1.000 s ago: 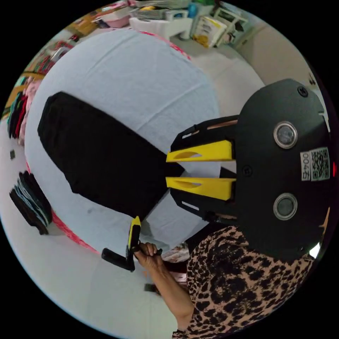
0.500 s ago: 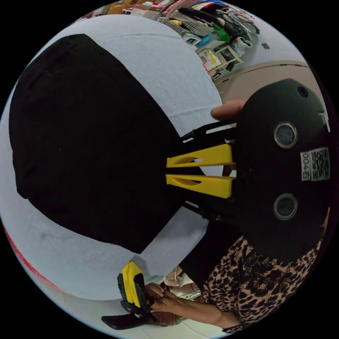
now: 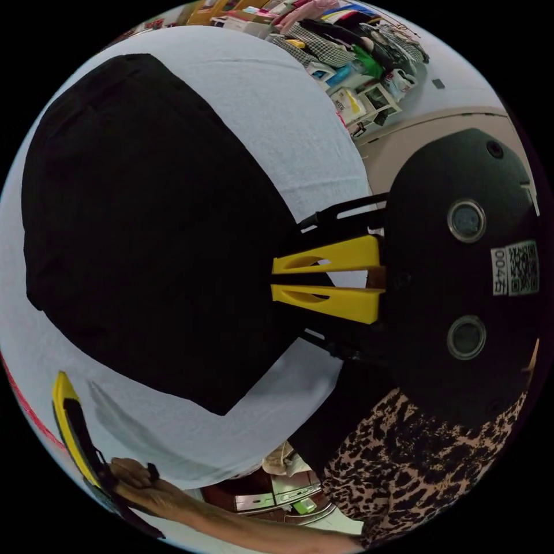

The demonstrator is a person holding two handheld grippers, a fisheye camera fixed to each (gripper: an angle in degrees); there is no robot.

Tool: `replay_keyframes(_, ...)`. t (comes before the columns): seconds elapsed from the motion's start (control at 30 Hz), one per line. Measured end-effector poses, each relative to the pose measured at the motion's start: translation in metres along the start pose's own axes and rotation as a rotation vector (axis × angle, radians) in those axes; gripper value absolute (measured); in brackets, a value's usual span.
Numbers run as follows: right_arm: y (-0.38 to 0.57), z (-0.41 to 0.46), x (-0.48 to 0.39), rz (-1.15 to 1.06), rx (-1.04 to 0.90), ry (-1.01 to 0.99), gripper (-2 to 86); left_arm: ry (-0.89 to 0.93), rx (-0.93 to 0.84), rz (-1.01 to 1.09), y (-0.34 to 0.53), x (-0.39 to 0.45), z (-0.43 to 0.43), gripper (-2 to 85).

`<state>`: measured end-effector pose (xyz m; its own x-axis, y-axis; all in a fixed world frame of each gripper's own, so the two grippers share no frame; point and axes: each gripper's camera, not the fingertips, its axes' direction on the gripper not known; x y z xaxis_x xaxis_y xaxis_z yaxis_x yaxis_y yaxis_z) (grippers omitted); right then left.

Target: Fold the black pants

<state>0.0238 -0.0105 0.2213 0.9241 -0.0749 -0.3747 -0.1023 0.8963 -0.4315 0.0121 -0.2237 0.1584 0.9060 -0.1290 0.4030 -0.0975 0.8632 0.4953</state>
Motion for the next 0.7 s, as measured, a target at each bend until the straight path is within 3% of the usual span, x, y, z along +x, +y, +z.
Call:
replay_keyframes(0.3,0.006,-0.028,0.002,-0.032,0.014,-0.037,3.9,-0.181,-0.097,0.224,-0.046,0.043,0.034,6.2)
replay_keyframes(0.7,0.023,-0.047,0.015,0.030,0.073,-0.149,3.9,-0.178,-0.098,0.265,-0.071,0.056,0.045,8.3)
